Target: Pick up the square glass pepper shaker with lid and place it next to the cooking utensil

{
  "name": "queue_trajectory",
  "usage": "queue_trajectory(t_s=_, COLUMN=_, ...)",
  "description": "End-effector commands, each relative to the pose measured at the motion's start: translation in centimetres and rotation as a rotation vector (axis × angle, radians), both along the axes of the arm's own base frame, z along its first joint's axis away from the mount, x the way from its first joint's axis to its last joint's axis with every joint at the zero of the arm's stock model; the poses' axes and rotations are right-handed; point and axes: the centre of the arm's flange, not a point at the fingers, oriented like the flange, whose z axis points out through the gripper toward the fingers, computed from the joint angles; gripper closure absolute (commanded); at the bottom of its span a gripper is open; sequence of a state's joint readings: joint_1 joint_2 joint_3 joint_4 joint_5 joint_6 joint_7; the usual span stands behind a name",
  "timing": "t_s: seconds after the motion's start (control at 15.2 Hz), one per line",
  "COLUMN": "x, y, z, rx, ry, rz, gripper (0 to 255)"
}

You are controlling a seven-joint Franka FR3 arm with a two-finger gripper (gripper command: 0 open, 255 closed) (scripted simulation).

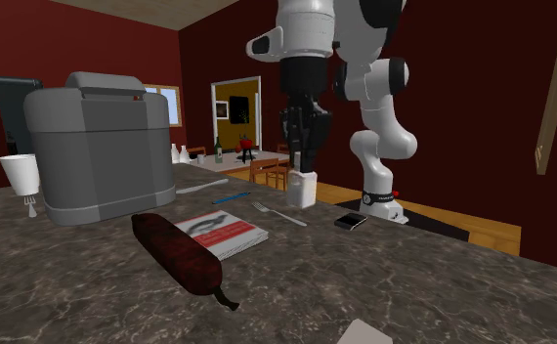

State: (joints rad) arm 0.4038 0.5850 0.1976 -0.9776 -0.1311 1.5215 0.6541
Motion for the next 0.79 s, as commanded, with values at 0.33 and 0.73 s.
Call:
queue_trajectory(t_s=0.33, x=-0.1, y=4.0, z=-2.3, rx=0.0, ry=0.001, rz=-0.001, gripper=255)
queue_trajectory(t_s=0.73, x=-0.1, y=4.0, z=-5.5, rx=0.0, ry=0.001, rz=-0.001, gripper=255)
